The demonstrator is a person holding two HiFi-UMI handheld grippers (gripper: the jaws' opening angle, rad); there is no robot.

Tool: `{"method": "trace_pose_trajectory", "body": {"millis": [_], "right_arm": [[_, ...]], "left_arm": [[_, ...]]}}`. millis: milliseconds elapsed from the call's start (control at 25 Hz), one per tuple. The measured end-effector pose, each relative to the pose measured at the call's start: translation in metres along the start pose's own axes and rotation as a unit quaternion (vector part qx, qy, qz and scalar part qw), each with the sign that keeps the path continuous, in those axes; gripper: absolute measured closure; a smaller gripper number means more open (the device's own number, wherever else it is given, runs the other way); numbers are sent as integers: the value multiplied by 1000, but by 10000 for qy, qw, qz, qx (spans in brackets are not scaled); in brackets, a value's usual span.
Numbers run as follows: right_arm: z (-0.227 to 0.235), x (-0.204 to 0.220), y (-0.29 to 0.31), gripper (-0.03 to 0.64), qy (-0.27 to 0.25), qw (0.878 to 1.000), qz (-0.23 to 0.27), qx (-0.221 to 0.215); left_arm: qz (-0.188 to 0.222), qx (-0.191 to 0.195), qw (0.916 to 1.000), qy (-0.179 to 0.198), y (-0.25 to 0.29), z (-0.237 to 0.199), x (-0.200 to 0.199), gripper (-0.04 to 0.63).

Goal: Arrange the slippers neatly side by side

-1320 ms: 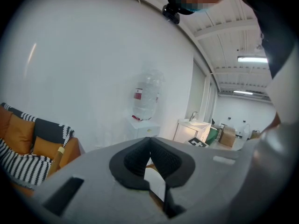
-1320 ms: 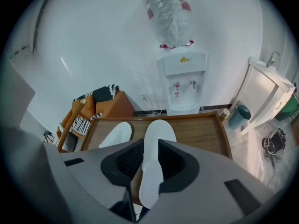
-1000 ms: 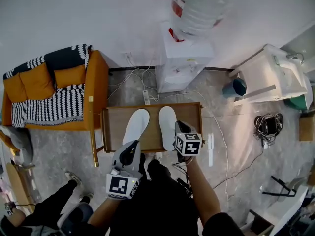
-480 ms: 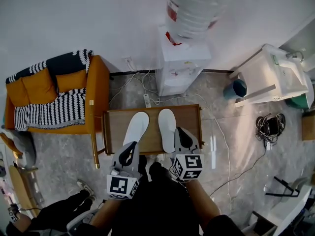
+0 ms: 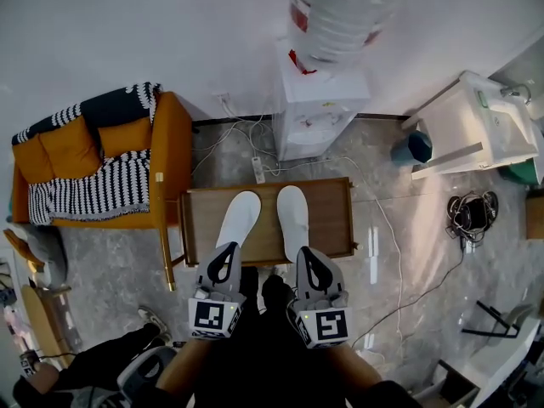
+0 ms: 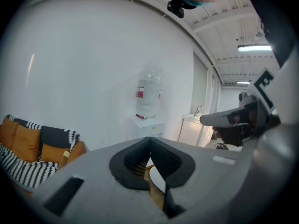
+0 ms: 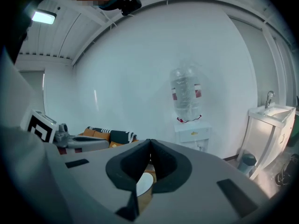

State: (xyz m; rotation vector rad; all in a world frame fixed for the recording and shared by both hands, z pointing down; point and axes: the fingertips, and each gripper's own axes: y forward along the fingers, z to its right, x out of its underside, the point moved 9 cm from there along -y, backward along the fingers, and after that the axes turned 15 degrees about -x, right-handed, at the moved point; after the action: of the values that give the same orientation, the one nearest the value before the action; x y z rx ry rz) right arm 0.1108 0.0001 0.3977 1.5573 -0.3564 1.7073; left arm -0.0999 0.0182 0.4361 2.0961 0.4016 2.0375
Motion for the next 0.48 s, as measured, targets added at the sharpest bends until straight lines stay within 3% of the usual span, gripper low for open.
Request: {"method": "trace_pose_trajectory", "body": {"millis": [200, 400, 440, 480], "right_arm": [[-2, 1, 3, 603, 5, 10000, -5, -43], [-3, 6, 4, 603, 80, 9999, -87, -95], [-3, 7, 4, 603, 94, 9999, -101, -96], [-4, 8, 5, 603, 108, 9998, -110, -95]], "left_arm": [[-357, -39, 9992, 183, 21, -6, 37, 581], [-829, 159, 9962, 193, 41, -9, 76, 580], [-981, 218, 9946, 253, 46, -9, 84, 572], [-1143, 265, 9925, 342, 50, -10, 93, 521]]}}
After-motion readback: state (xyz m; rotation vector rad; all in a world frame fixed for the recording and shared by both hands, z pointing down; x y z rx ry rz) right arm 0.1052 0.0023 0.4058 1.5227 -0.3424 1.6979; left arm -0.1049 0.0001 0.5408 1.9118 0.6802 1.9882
